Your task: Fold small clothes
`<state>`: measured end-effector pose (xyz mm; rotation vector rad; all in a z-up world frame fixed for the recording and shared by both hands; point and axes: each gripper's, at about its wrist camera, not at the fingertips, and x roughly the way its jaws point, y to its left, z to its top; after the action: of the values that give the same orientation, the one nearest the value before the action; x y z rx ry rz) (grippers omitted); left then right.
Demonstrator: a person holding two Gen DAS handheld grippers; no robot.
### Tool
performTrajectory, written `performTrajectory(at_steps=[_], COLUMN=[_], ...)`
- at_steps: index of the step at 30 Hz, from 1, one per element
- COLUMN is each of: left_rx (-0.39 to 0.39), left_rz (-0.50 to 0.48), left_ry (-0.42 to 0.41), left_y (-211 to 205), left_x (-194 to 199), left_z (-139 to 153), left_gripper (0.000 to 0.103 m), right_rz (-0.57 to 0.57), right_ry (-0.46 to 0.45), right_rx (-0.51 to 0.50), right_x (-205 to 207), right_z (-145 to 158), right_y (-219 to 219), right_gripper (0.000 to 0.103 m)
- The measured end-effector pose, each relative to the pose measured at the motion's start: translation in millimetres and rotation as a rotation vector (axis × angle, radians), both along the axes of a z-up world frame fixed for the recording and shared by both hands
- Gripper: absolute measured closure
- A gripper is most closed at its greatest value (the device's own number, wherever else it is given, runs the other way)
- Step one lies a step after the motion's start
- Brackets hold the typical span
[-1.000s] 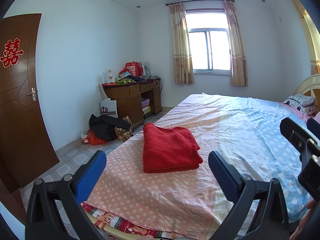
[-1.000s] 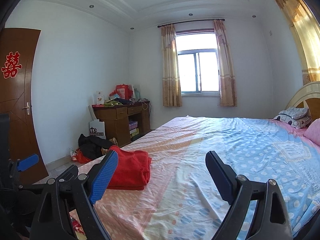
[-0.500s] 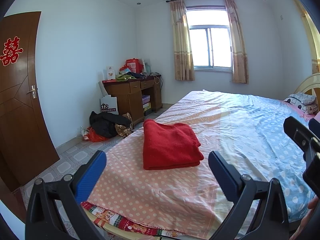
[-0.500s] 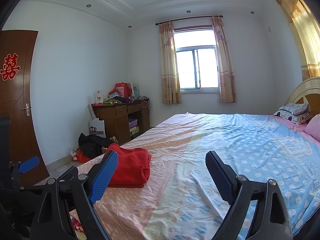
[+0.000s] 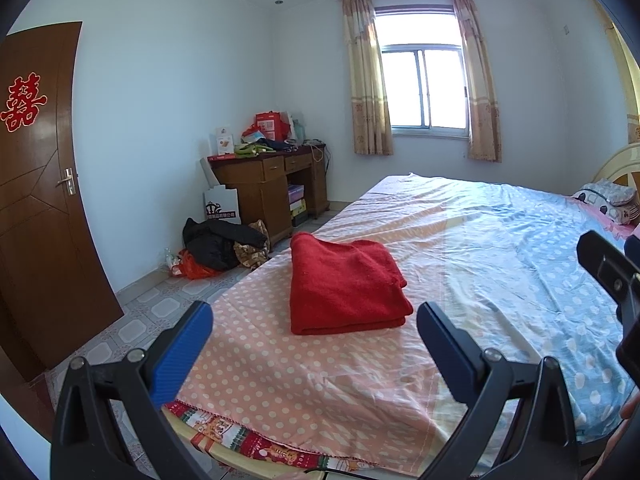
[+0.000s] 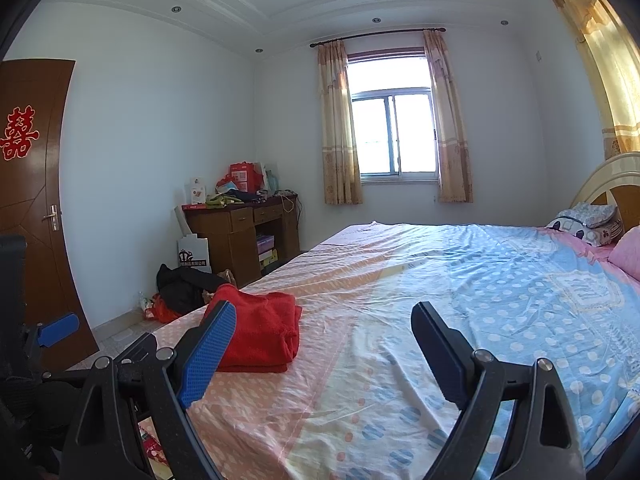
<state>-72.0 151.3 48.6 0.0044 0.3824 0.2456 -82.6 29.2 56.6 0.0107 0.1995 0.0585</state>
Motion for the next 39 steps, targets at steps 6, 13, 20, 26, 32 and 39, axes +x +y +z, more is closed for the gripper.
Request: performTrajectory(at_steps=[6, 13, 20, 26, 32, 39], left_rx=[-0.005, 0.007, 0.011, 0.0, -0.061, -0.047], left_rz=[0.009, 0.028, 0.074, 0.071, 0.004, 0.003], left_ry=[0.008, 0.021, 0.039, 0.075, 0.107, 0.104], left_y=[3.1, 4.5, 8.4, 11.1, 13.3, 9.8], left_x=[1.4, 5.1, 10.0, 16.9, 19.8, 19.3], left_z=[-0.5, -2.3, -6.7, -12.8, -17.3, -16.7], left_gripper=[0.0, 0.0, 0.0, 0.0, 0.0, 0.0], right_rz=[-0.002, -0.005, -0.016, -0.053, -0.063, -0.057], right_ry=[0.0, 0.006, 0.013, 0.022, 0.046, 0.037], right_rx=[-0.001, 0.002, 0.006, 0.047, 0.058, 0.044], right_x=[0.9, 2.7, 5.3, 9.7, 14.8, 12.9], right_z=[-1.0, -3.5, -7.7, -9.5, -13.5, -12.7], right_y=[-0.2, 0.7, -1.0, -11.7, -13.9, -11.1], right_gripper=[0.013, 0.013, 0.013, 0.013, 0.013, 0.013])
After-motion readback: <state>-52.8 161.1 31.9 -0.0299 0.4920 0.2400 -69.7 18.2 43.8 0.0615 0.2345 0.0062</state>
